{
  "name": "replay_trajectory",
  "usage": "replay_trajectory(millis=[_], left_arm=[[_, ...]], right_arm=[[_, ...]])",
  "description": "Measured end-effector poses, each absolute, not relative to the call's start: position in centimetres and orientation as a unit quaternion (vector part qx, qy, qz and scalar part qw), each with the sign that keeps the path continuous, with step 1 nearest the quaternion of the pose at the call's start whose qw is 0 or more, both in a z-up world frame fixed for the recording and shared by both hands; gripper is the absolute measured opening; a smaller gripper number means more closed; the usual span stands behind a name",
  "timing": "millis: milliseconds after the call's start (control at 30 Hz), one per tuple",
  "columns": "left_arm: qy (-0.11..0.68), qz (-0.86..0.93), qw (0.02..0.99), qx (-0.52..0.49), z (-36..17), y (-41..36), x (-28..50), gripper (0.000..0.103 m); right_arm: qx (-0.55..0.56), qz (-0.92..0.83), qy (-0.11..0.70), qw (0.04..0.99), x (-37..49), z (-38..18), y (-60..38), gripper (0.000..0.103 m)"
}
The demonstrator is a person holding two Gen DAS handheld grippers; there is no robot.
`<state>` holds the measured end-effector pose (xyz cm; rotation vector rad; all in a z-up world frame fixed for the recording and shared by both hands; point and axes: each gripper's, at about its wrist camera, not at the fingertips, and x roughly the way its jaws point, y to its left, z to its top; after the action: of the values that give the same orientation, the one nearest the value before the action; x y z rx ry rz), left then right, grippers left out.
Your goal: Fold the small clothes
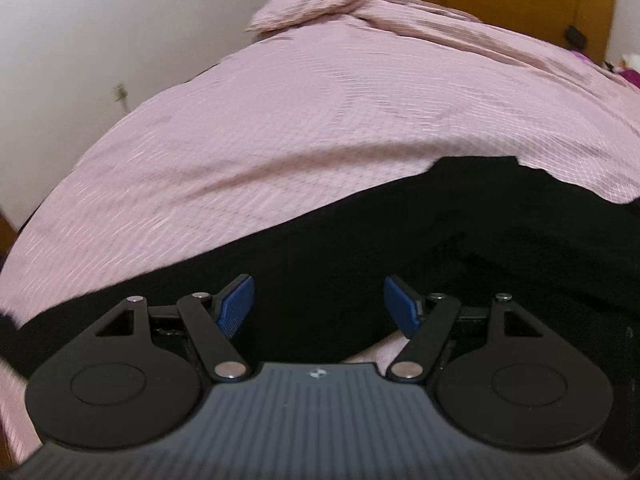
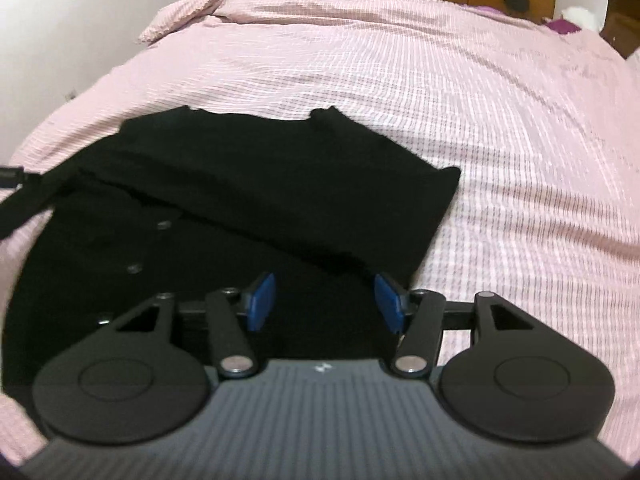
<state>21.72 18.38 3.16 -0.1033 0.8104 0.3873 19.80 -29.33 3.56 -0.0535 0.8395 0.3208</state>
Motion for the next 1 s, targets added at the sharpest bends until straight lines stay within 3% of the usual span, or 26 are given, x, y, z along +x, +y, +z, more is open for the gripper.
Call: replay_trajectory(millis=[467,800,1000], left_arm=[[0.379,0.273,0.854,-0.229,2.5,26.9,10.1,0.084],[0.333,0.311,0.81,-0.369,-0.8,31.5,8.4,0.084],[0.299,0.311,0.81,-0.396,-1.3,33.0,8.4,0.084]], right_arm=[[0.015,0.151,0.441,0.884,12.4,4.5,-25.5,0.058],[0.053,0.101,0.451,0.885,9.7,0.0,-24.8,0.06],[0.047,0.077,0.458,0.885,9.6,-1.7,-24.6,0.06]])
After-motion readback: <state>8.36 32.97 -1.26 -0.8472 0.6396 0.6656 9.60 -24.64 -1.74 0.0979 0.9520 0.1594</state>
